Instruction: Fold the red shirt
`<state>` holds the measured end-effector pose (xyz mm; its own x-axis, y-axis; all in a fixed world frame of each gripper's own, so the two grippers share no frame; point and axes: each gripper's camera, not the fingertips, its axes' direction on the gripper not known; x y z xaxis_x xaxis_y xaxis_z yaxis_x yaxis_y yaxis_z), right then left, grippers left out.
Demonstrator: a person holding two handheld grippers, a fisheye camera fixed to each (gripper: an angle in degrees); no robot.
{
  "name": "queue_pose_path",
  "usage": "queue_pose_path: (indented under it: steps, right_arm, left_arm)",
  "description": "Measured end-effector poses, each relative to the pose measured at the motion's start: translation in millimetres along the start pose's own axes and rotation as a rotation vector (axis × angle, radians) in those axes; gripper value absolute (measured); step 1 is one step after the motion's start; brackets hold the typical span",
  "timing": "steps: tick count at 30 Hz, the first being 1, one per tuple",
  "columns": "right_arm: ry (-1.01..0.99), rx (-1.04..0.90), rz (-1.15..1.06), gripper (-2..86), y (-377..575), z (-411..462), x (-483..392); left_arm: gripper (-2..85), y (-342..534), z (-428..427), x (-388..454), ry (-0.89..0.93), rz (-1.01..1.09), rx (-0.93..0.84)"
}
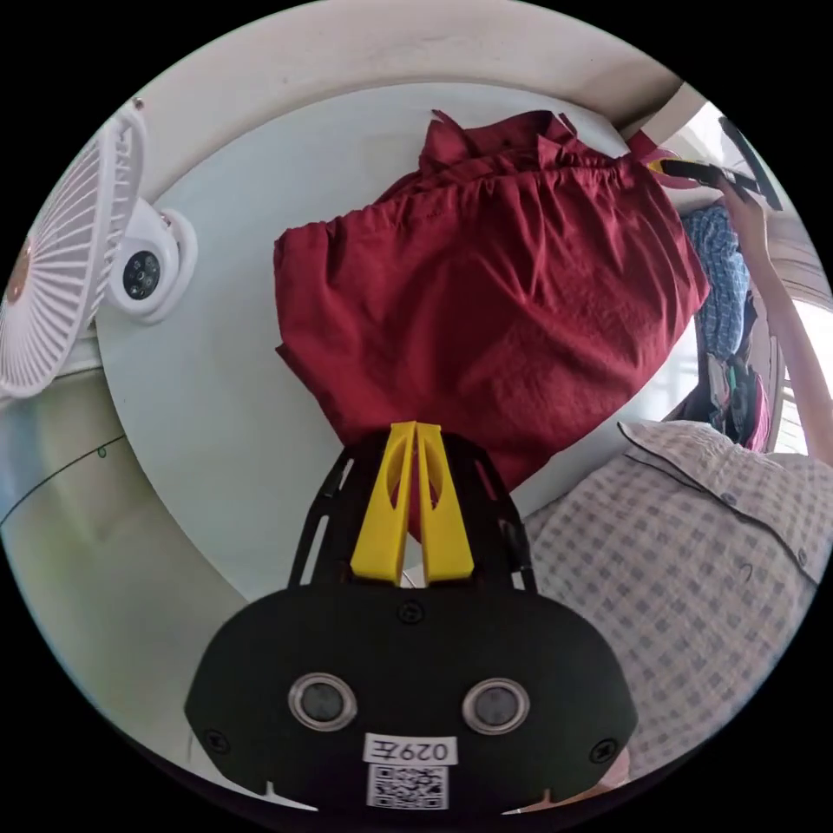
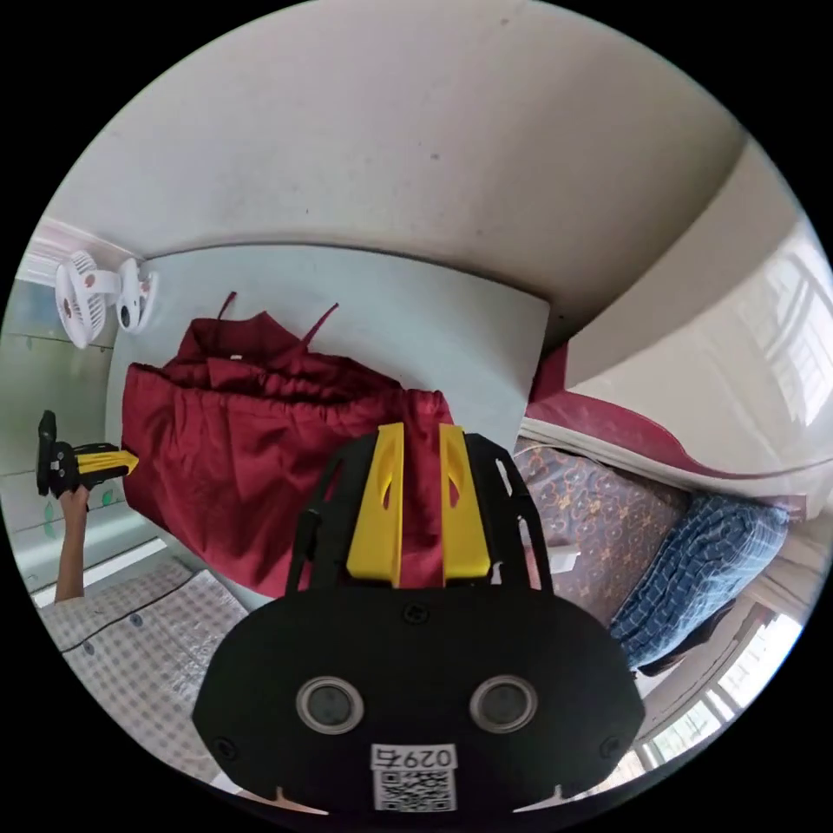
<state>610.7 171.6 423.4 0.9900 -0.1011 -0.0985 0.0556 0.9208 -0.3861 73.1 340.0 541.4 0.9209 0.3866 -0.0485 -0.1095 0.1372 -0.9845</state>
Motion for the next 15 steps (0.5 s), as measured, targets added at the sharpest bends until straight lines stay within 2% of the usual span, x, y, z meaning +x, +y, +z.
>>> queue_pose_path:
  steps: [2, 6, 10, 12, 15]
  right_arm:
    - [-0.025, 0.034, 0.062, 1.0, 27, -13, 7]
    - [-0.16, -0.093, 0.219, -0.2, 97, 5, 15]
    - [-0.136, -0.206, 0.308, -0.4, 131, 46, 15]
    - [-0.147, -0.149, 0.337, -0.4, 135, 53, 18]
    - [-0.203, -0.229, 0.4, -0.5, 134, 65, 21]
  left_arm:
    - [-1.0, 14, -7, 3, 0.066, -0.003, 0.055]
    - [-1.0, 28, 11, 25, 0.207, 0.03, 0.083]
    - [-1.0, 12, 46, 46, 0.158, 0.142, -0.004]
    - [-1.0, -1, 63, 52, 0.073, 0.294, -0.058]
    - [-1.0, -10, 62, 16, 0.133, 0.182, -0.042]
